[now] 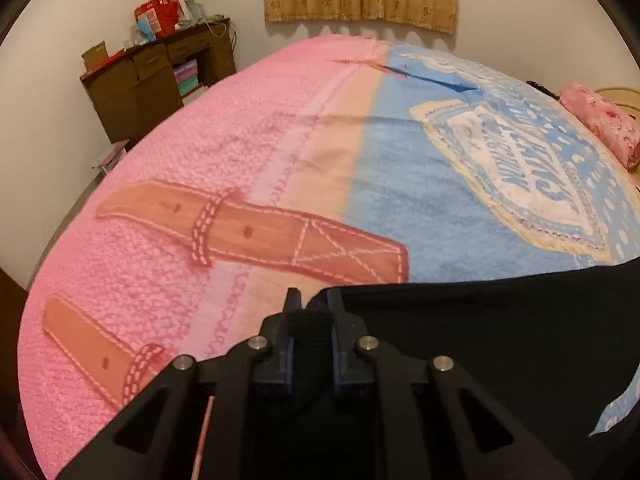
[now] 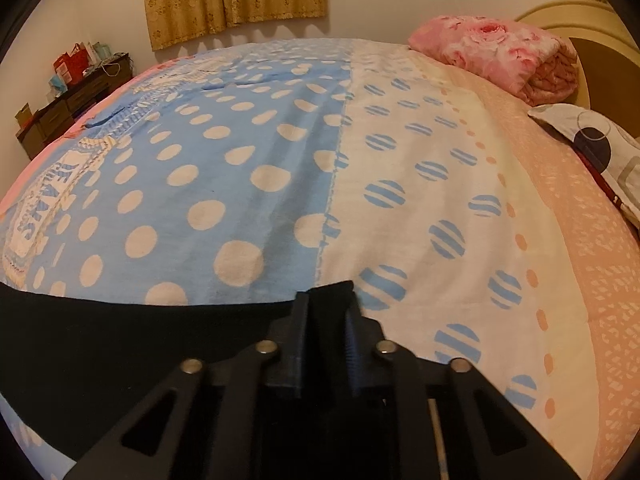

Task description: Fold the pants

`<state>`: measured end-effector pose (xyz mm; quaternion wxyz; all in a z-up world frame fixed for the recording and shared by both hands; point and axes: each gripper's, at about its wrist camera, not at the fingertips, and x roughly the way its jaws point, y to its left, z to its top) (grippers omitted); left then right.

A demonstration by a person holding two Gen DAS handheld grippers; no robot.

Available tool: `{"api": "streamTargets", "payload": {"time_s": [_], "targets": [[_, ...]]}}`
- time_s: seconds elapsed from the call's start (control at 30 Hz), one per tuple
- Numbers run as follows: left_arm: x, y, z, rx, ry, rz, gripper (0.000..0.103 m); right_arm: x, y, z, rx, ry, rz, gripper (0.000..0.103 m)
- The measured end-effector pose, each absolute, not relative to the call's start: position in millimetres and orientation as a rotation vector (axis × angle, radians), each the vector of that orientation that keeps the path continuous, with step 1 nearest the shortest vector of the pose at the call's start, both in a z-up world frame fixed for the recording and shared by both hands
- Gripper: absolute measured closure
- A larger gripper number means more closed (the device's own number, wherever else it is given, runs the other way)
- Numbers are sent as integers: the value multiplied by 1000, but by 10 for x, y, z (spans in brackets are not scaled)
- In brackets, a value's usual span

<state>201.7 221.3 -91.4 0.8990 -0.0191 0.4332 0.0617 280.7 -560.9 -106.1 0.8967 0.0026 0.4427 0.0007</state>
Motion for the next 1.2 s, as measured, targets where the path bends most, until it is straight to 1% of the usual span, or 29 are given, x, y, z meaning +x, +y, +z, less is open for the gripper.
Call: {"api": "streamTargets", "payload": {"time_s": [0.1, 0.4, 0.6, 0.77, 1.0, 1.2], "targets": [[1903, 2267, -771, -64, 854, 105, 90, 2727, -5600, -988, 13, 902, 10, 94], [1479, 2304, -373, -113, 742, 55, 90, 2272, -5683, -467, 51, 772, 26, 94], [1072, 2416, -210, -215, 689, 22, 90, 1701, -5783, -105, 92, 663, 61, 94], [710, 2472, -205, -252, 675, 10, 90, 1060, -5854, 90, 135, 577, 93, 94], [286, 2575, -327, -303, 658, 11, 90, 222, -5964, 62, 195, 501, 105, 94], [66, 2661, -596, -353, 693, 11, 90, -274, -6024, -210, 206, 501, 122, 94]]}}
